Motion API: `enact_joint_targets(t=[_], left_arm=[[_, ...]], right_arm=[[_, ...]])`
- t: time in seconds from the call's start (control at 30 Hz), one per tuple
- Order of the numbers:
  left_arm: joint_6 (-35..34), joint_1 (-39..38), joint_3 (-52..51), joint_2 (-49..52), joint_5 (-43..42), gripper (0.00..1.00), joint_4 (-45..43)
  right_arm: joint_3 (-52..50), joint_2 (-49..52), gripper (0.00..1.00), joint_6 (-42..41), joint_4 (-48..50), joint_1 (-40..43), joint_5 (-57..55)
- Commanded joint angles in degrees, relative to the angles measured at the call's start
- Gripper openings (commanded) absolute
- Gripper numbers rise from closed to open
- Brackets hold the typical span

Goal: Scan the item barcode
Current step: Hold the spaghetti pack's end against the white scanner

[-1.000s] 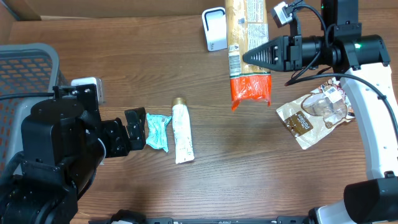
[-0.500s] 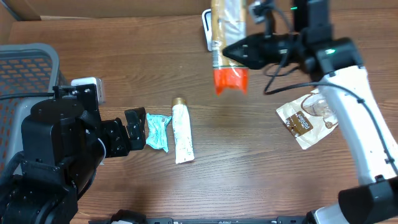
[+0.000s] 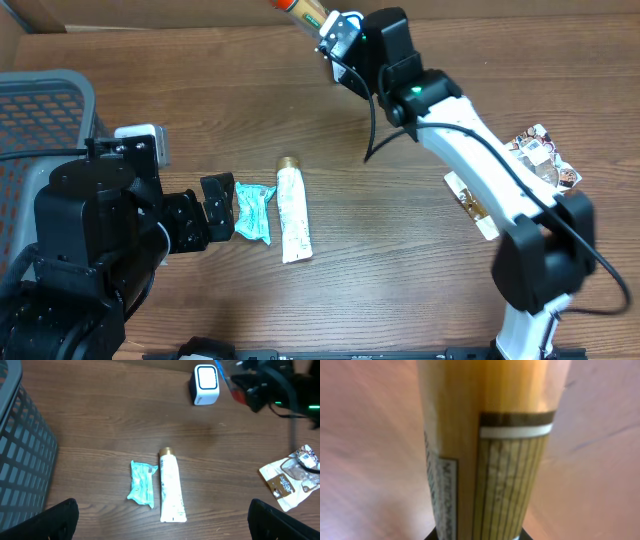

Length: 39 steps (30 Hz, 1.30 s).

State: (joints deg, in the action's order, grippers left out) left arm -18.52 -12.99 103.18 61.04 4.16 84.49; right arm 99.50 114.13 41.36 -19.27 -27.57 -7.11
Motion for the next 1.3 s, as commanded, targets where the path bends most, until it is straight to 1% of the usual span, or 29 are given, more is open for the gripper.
enact_joint_targets(t=[0.0,0.17,0.3,0.4,0.6,0.87,1.27], left_arm=[[-0.8,0.3,0.7,0.1,0.7,1.0,0.0],[-0.8,0.3,0.7,0.1,0.7,0.99,0.0],[-0.8,0.3,0.7,0.1,0.7,1.0,0.0],[-0.8,0.3,0.7,0.1,0.7,1.0,0.0],[-0.8,0.3,0.7,0.1,0.7,1.0,0.0],[-0.8,0.3,0.7,0.1,0.7,1.0,0.0],[-0.8,0.3,0.7,0.1,0.7,1.0,0.0]], right_arm=[[2.1,0.9,0.04,9.5,8.3,1.2,-4.7],[2.1,7.0,0.04,13.8,21.4,2.3,-4.7],[2.1,11.4,0.04,14.3,30.7,2.5,-4.6],[2.1,14.3,0.04,17.3,35.9,2.5,-4.3],[2.1,18.6,0.04,24.9,37.9,2.5,-3.6],[2.1,18.7,0.04,25.2,41.0,2.5,-3.3],[2.1,18.7,0.04,25.1,40.7,2.4,-3.3]])
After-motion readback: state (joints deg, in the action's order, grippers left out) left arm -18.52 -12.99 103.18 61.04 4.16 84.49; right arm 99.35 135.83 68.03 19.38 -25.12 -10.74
